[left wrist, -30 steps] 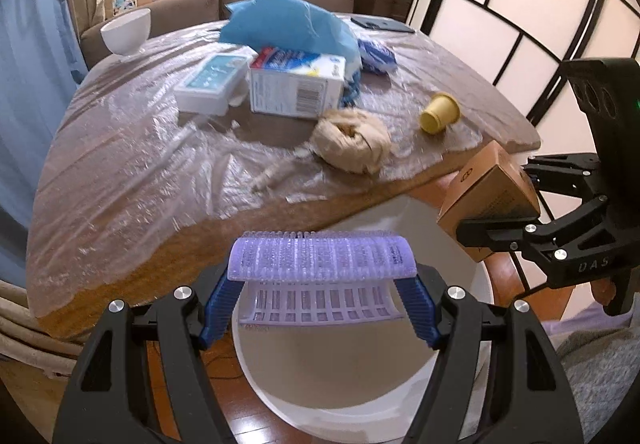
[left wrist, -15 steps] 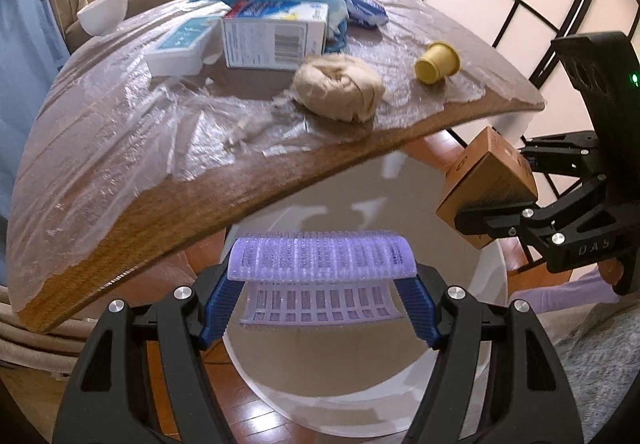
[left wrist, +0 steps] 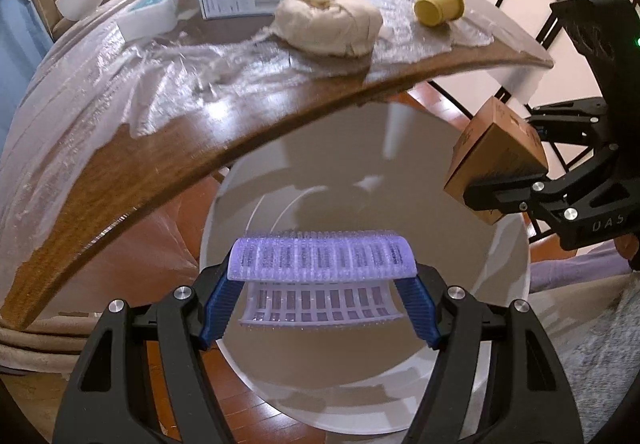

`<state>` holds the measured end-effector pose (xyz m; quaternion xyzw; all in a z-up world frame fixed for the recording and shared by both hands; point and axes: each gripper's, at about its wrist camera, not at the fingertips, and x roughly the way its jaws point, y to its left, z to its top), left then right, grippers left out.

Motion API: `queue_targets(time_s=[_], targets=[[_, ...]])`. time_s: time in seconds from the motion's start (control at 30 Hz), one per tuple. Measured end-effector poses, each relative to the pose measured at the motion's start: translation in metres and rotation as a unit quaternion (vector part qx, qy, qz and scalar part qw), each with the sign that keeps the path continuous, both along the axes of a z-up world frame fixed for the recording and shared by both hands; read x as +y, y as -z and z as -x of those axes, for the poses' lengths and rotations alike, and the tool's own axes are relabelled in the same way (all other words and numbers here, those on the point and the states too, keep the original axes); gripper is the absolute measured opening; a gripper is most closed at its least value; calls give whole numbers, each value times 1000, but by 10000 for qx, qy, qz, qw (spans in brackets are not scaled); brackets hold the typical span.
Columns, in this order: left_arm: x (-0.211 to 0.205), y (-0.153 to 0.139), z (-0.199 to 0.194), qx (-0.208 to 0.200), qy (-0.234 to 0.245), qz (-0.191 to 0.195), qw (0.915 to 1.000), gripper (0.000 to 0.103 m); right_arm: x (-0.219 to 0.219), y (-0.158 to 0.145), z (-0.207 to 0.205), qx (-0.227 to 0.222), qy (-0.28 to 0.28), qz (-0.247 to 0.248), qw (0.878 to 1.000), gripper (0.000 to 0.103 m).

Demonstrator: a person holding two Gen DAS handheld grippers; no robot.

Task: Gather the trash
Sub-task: 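Carry the purple roller with the left tool while the right tool carries the L'Oréal box over the white bin, then open the left tool while the right tool opens, dropping both items into the bin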

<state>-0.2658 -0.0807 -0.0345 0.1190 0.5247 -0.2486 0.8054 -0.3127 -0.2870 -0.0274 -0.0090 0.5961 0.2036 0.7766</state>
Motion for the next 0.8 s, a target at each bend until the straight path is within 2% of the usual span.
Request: queue_targets(time_s=[0.8], targets=[[-15,45,-7,241,156,-300,9991,72,10,24,-12,228,-7,122,9997,59]])
